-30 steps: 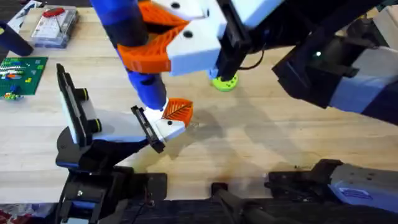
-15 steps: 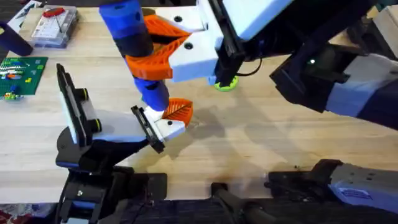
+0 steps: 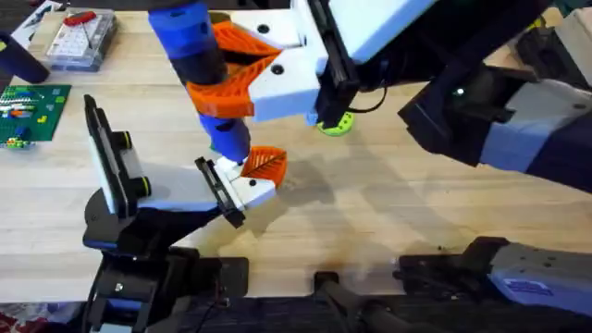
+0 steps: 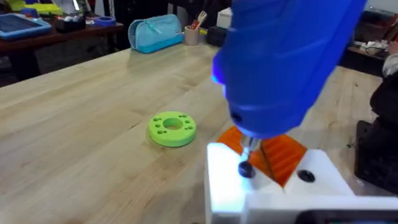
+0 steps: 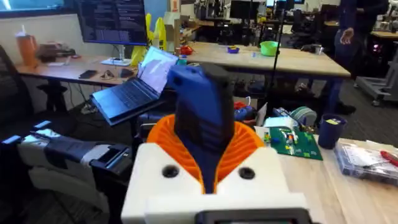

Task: Pick up the gripper from the table and insert it into the empty holder that is missing its gripper. Then pick up a screw, insert it into the mounting hole, and use the screwdriver to tighten it. Finally, clean up the table by picking up the vegetable and placing it into the bucket.

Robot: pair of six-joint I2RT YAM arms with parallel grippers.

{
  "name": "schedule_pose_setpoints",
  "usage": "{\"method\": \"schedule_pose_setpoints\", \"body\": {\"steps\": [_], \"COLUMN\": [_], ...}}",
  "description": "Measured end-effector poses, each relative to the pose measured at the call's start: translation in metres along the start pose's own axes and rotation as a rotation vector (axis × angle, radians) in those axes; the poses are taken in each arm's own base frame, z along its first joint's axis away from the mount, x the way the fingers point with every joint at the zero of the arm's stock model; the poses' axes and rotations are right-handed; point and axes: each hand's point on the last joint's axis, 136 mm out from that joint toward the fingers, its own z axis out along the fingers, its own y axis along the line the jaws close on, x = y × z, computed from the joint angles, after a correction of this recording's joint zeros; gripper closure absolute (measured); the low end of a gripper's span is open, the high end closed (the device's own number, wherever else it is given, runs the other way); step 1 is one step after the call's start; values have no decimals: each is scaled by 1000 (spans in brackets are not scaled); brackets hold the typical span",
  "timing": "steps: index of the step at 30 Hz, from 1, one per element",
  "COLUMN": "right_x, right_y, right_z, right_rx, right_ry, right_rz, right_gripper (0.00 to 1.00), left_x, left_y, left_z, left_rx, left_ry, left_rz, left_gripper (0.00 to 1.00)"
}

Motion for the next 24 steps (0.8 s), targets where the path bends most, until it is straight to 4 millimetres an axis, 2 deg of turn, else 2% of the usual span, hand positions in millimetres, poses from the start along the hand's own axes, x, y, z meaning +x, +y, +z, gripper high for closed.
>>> {"method": "schedule_pose_setpoints", "body": {"steps": [24], "right_x": [0], "right_y": [2], "right_z": [2], "right_rx": [-2], "right_ry": [-2], "right_rz": [0], "right_gripper": [955], "left_x": [0], "left_y": [0], "left_z": [0], "left_rx": [1], "left_ry": [0], "left_rz": [0], "left_gripper": [988]}}
